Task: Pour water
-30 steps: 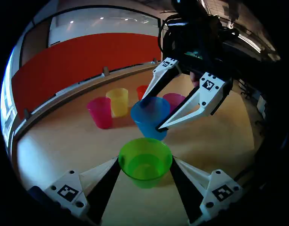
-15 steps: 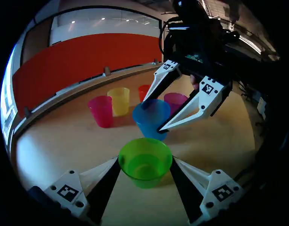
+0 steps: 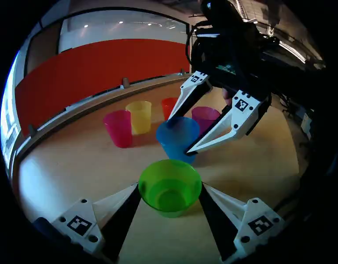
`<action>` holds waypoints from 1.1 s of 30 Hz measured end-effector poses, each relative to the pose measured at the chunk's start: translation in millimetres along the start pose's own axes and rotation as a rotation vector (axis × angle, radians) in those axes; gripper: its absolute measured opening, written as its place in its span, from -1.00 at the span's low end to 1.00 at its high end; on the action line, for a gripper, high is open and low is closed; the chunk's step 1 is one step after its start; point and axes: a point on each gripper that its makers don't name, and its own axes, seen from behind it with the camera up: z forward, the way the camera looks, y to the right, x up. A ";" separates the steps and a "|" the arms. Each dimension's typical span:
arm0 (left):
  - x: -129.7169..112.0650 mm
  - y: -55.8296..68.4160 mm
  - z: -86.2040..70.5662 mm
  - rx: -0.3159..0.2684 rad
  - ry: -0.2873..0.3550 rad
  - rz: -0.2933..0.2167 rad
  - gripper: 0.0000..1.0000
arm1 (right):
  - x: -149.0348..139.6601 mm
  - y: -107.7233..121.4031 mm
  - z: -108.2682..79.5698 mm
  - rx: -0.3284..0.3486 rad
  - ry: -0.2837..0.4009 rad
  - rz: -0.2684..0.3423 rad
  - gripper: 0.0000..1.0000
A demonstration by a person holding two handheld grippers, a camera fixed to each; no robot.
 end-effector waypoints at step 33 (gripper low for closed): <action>-9.3 -1.1 4.3 0.020 -0.025 0.005 0.81 | -25.6 3.1 -4.9 -0.028 -0.033 0.004 0.89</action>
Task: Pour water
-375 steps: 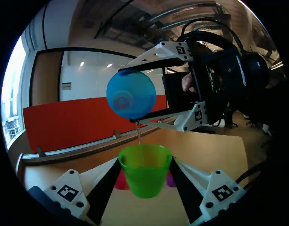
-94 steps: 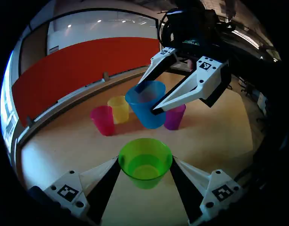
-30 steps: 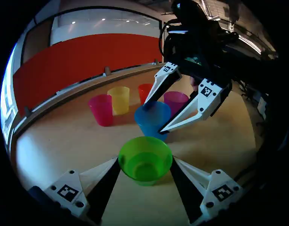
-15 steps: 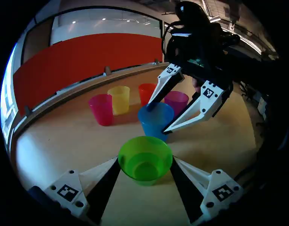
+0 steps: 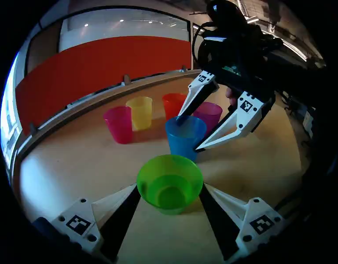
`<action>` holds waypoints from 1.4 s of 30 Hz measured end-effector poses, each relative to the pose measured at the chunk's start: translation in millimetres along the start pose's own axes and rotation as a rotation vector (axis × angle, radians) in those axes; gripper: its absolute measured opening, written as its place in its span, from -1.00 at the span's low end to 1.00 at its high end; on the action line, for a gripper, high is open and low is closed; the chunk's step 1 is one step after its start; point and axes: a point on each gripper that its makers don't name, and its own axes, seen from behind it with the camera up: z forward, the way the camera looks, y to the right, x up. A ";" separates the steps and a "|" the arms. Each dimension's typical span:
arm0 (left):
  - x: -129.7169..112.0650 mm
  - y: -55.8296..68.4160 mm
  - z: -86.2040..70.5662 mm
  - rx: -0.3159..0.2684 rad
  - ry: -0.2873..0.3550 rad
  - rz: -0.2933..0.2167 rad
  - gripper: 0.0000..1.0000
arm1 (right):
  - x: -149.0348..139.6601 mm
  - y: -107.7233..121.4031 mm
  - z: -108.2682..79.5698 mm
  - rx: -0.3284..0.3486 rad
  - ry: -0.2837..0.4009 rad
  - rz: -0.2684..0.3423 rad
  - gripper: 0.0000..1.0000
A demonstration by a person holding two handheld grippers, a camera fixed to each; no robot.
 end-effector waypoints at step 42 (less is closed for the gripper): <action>-10.3 0.2 -26.0 0.041 -0.012 -0.023 0.82 | 8.8 -3.6 -52.2 -0.048 0.028 -0.064 1.00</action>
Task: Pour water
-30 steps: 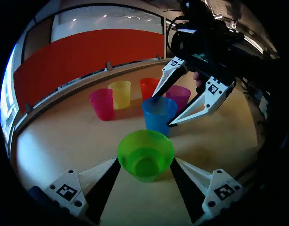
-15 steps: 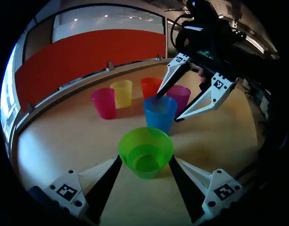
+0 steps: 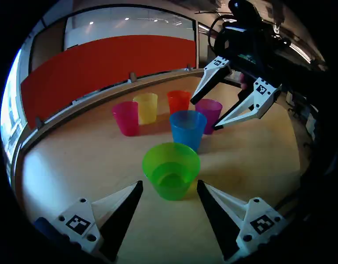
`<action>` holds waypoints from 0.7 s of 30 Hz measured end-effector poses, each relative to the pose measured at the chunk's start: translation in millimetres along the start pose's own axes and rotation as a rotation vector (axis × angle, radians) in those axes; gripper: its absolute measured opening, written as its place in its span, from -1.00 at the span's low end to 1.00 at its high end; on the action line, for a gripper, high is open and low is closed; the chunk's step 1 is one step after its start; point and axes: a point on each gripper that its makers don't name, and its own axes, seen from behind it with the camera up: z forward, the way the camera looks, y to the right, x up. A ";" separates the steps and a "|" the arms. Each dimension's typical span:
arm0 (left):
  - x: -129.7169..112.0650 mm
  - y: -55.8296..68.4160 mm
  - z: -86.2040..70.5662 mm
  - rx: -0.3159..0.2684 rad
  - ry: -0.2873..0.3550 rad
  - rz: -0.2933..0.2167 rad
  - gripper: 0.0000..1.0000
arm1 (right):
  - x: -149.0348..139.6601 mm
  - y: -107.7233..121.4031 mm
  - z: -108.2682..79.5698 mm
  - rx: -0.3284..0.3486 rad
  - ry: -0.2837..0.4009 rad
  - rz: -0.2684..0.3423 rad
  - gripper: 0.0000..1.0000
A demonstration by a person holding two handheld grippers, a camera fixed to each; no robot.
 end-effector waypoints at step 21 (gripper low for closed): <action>13.0 -7.3 -52.0 0.074 0.064 -0.031 0.82 | 1.5 -7.6 -50.6 -0.074 0.119 0.079 1.00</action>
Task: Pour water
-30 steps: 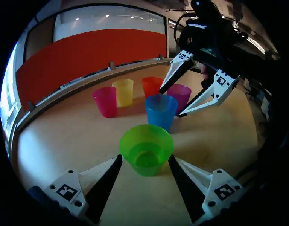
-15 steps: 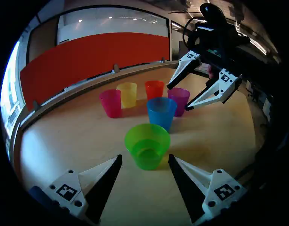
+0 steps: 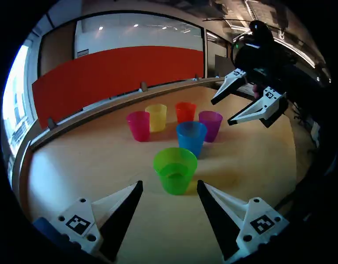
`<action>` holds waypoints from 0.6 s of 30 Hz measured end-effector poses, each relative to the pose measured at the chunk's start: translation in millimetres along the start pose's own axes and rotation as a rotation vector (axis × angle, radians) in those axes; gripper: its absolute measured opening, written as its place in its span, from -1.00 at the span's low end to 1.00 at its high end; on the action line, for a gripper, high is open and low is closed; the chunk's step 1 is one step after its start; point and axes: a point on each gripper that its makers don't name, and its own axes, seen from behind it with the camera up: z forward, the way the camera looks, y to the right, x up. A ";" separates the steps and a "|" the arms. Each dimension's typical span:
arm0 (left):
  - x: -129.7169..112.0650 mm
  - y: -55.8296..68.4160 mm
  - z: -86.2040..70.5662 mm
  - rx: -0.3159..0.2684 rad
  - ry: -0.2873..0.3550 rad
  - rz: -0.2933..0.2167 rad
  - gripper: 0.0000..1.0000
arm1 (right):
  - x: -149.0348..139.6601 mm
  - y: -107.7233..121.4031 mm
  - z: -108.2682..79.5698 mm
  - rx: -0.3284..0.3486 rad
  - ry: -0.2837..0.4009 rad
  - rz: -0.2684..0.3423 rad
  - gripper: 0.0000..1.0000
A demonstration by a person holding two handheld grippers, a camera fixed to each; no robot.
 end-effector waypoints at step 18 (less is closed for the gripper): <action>25.0 -25.8 -32.6 0.138 0.123 -0.098 0.82 | 0.3 3.9 -43.4 -0.122 0.134 0.128 1.00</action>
